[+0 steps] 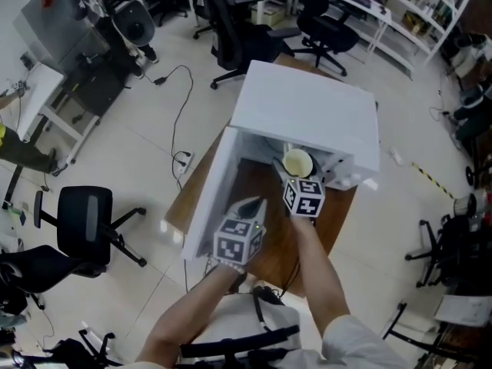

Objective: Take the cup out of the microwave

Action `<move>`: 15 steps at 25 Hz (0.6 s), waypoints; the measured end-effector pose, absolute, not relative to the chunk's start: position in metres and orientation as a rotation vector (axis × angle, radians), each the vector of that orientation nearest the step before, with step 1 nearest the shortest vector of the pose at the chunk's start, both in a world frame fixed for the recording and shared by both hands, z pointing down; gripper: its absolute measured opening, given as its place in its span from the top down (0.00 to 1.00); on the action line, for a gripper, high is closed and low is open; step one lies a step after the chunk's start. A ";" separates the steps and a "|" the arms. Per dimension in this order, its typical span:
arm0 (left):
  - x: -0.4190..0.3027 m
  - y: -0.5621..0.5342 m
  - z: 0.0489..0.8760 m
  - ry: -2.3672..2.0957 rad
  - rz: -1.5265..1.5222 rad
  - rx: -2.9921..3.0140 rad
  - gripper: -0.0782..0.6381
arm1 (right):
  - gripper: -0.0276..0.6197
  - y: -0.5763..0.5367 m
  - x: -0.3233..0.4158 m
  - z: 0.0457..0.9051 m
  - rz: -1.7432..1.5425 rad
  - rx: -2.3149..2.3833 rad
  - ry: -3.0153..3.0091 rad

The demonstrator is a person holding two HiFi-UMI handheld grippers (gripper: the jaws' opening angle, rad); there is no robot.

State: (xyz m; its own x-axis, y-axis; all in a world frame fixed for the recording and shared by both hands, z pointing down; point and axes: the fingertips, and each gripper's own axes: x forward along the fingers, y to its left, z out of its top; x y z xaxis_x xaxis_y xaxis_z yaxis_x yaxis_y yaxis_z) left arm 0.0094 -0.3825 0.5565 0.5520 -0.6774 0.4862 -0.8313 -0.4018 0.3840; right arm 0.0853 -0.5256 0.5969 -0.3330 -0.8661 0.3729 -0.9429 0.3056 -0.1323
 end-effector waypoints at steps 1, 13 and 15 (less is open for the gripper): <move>0.010 -0.380 0.556 -1.208 0.335 2.193 0.90 | 0.20 -0.517 0.088 0.594 0.504 1.655 -2.347; 0.020 -0.358 0.528 -1.192 0.285 2.249 0.90 | 0.20 -0.411 0.115 0.491 0.456 1.627 -2.453; 0.023 -0.354 0.521 -1.187 0.265 2.260 0.90 | 0.20 -0.395 0.118 0.471 0.430 1.622 -2.484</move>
State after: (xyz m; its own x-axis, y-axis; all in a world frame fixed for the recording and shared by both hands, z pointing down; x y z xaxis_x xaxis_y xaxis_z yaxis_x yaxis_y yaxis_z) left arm 0.0230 -0.3541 0.5214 0.5868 -0.6932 0.4185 -0.8053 -0.4455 0.3911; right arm 0.1184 -0.3953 0.4709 -0.4071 -0.8714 0.2738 -0.9127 0.3764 -0.1589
